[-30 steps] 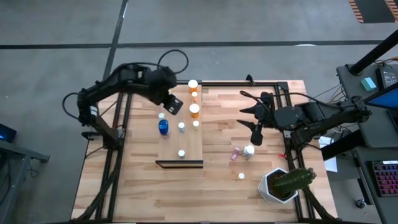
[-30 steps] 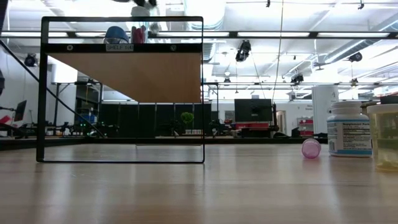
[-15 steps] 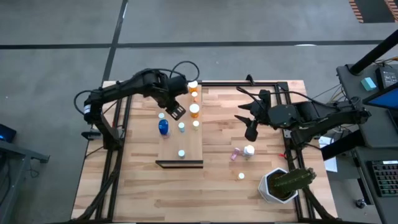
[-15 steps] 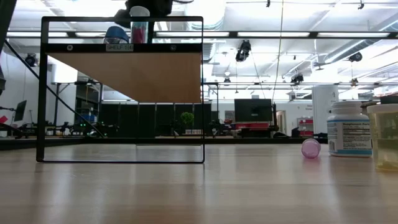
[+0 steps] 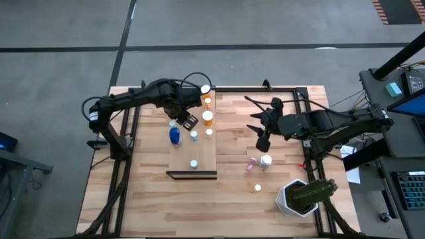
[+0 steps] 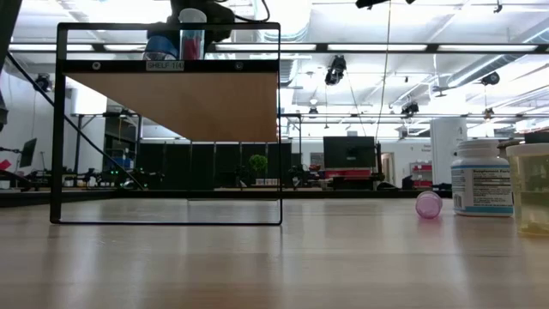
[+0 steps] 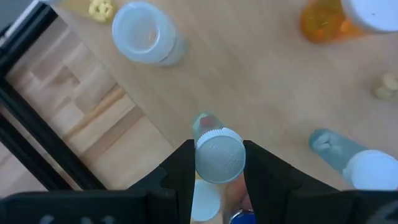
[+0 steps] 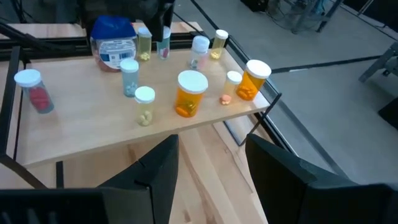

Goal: Pick and place medicine bottles onto shelf by color
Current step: Put the blue pill bottle on the shelf, then put the white and blue pill bottle on the shelf

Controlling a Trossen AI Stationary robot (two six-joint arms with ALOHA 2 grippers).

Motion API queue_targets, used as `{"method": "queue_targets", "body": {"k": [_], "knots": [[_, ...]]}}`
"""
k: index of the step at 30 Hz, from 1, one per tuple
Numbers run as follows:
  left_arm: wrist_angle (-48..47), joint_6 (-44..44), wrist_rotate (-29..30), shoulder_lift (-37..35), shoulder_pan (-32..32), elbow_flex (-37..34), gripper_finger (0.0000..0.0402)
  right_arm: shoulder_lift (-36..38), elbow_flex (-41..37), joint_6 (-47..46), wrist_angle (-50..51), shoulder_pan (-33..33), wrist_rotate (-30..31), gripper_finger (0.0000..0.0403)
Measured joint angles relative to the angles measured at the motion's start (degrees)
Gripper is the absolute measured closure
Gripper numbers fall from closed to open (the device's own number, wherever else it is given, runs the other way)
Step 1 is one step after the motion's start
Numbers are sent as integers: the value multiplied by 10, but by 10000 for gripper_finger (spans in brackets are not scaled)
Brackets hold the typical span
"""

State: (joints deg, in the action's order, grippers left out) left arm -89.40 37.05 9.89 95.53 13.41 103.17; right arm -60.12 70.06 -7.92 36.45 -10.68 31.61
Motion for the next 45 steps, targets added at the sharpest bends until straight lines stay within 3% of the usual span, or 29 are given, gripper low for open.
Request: {"method": "queue_targets", "body": {"k": [18, 34, 45], "knots": [[29, 91, 17, 0, 0, -30, 297, 1, 0, 6, 1, 0, 0, 227], [37, 86, 26, 0, 1, -34, 295, 1, 0, 12, 1, 0, 0, 227], [40, 86, 25, 0, 1, -53, 217, 1, 0, 12, 1, 0, -1, 227]]}}
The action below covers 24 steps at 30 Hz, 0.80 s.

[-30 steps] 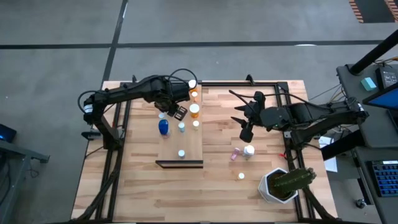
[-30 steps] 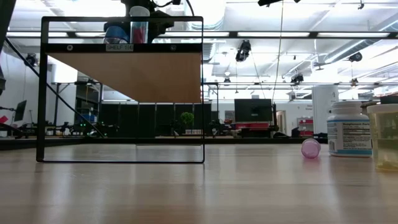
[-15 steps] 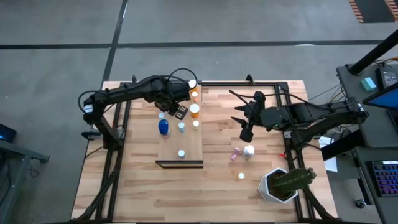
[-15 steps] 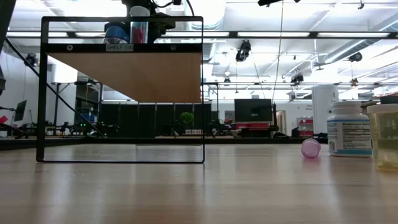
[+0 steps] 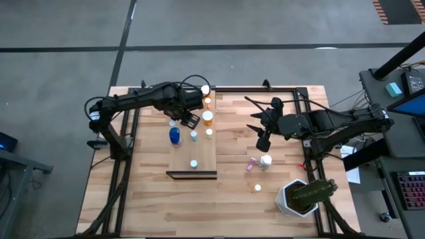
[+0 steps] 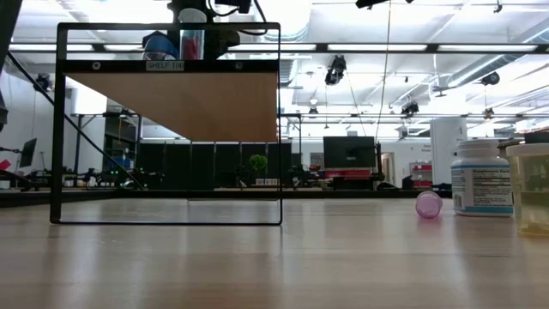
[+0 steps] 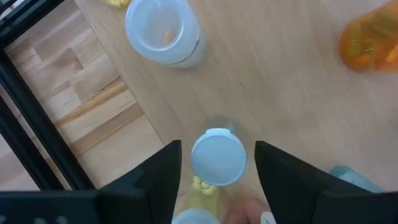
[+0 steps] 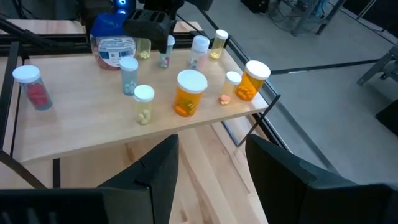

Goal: Pick and place medicine bottles onto shelf by color
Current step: Put the white and blue pill bottle on the shelf

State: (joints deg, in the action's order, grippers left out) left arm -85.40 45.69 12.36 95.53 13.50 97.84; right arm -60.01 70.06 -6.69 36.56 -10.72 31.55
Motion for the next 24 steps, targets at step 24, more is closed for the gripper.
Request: {"method": "queue_targets", "body": {"k": [24], "knots": [[364, -79, 45, -107, -91, 83, 198, -2, 0, -243, 8, 0, -93, 227]]}}
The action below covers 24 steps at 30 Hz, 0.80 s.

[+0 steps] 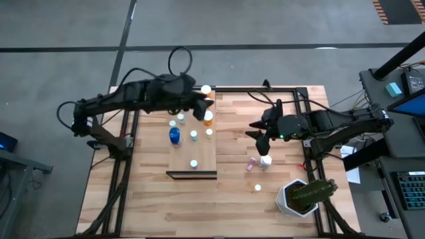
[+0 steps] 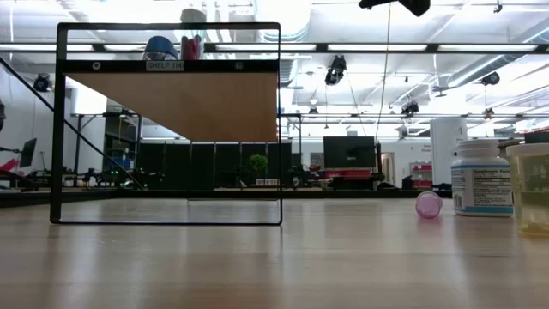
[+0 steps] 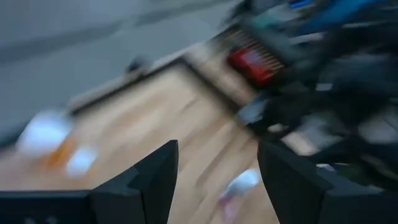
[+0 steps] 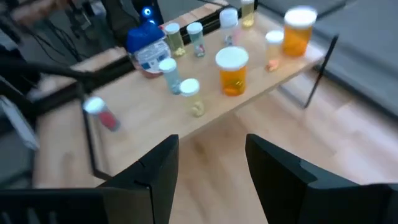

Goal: Pick and place medicine bottles onto shelf by color
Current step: Put the white and blue pill bottle on the shelf

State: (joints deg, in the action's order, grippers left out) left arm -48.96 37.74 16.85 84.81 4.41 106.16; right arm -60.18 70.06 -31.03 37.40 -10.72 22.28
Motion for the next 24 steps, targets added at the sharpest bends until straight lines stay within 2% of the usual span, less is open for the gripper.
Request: {"method": "queue_targets", "body": {"k": [4, 8, 12, 16, 20, 24], "knots": [[126, -183, -1, -12, -49, -2, 198, 0, 0, -105, -2, 0, -37, 227], [153, -293, -4, -30, -78, -3, 198, -10, 0, -189, -38, 0, -47, 227], [149, -306, -35, -49, -93, -9, 198, -45, 0, -235, -93, -2, -48, 227], [122, -308, -69, -60, -115, -21, 198, -85, 11, -297, -72, -1, -72, 227], [118, -308, -69, -68, -131, -43, 198, -126, 53, -373, 13, -1, -112, 227], [118, -318, -73, -83, -137, -64, 198, -169, 114, -420, 179, -1, -143, 227]]}}
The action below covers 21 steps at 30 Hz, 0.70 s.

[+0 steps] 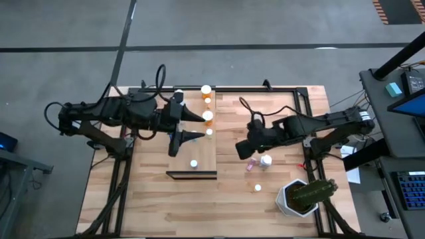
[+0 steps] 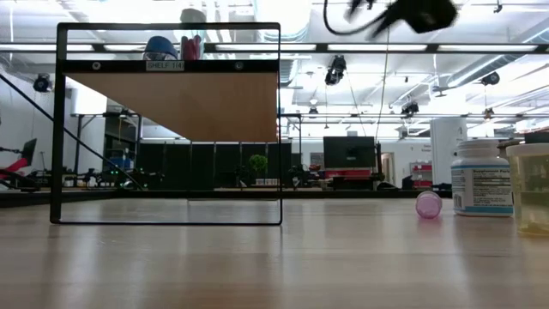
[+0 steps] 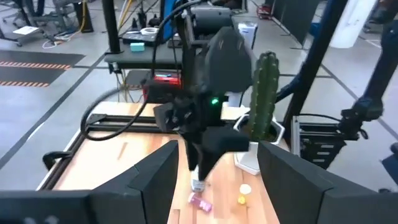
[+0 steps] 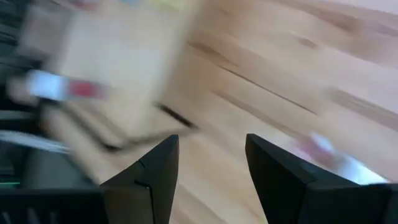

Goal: Pick and place medicine bottles onto shelf by color
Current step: Put the white and blue pill bottle on the shelf

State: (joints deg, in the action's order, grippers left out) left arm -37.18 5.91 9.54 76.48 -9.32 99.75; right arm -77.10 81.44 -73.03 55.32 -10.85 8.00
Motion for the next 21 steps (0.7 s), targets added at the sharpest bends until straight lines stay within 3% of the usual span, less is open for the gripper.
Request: {"method": "queue_targets", "body": {"k": [4, 7, 15, 21], "knots": [[1, 12, -1, -16, -7, -14, 198, -40, 41, -33, 198, -3, -11, 227], [2, 17, 0, -32, -15, -29, 198, -56, 37, -47, 293, -3, -22, 227], [7, 54, 1, -47, -20, -38, 198, -22, -70, -92, 239, -2, -81, 227], [16, 22, 2, -46, -21, -38, 198, -5, -138, -203, 221, -2, -98, 179]]}}
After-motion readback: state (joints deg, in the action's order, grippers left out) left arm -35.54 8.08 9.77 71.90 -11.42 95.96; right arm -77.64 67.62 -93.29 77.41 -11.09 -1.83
